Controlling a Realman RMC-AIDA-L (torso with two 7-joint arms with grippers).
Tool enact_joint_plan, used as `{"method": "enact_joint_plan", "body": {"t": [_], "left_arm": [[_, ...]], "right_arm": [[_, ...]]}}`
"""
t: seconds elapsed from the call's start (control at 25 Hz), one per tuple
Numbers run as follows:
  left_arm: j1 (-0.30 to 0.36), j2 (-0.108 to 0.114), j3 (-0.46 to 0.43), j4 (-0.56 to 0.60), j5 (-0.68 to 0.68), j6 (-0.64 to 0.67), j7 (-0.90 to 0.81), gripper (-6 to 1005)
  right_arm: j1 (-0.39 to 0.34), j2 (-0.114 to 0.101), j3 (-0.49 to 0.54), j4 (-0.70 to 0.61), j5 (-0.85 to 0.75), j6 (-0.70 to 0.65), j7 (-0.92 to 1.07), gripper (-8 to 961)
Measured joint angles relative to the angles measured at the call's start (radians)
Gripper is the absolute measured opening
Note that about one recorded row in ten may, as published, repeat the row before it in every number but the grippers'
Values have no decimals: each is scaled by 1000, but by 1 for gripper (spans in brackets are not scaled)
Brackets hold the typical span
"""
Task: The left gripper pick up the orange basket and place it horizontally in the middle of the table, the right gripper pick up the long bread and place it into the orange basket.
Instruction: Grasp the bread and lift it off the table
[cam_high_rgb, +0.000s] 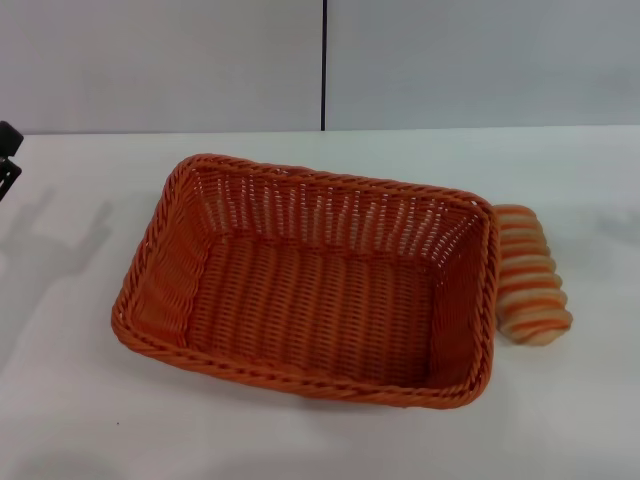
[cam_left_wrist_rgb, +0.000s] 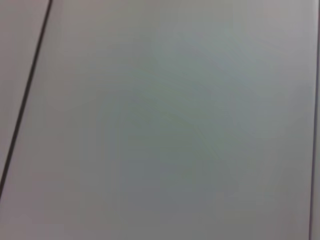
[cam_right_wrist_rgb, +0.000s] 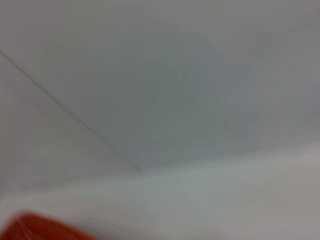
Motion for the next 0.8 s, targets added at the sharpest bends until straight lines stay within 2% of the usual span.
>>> {"method": "enact_joint_plan", "body": {"t": [0.04, 0.08, 0.2, 0.28, 0.44, 0.56, 0.64, 0.8], "left_arm": [[0, 0, 0, 0, 0, 0, 0, 816], [1, -1, -6, -9, -2, 6, 4, 816], [-6, 1, -7, -24, -2, 7, 9, 816], [-12, 2, -7, -35, -3, 7, 11, 817], [-11, 0, -8, -40, -3, 7, 11, 818], [-12, 0, -8, -42, -5, 11, 11, 817], [-13, 0, -7, -42, -5, 12, 12, 817], [-13, -1, -7, -42, -6, 13, 12, 816]], "right_arm": [[0, 0, 0, 0, 0, 0, 0, 609], [47, -15, 2, -1, -102, -32, 63, 609], [82, -25, -2, -3, -158, -55, 98, 609], [115, -38, -6, 9, -173, -87, 125, 609], [148, -47, -12, 53, -182, -106, 139, 609], [172, -46, -13, 118, -196, -84, 140, 609], [182, -37, -26, 161, -202, -47, 136, 609], [197, -30, -97, 233, -206, 41, 137, 609]]}}
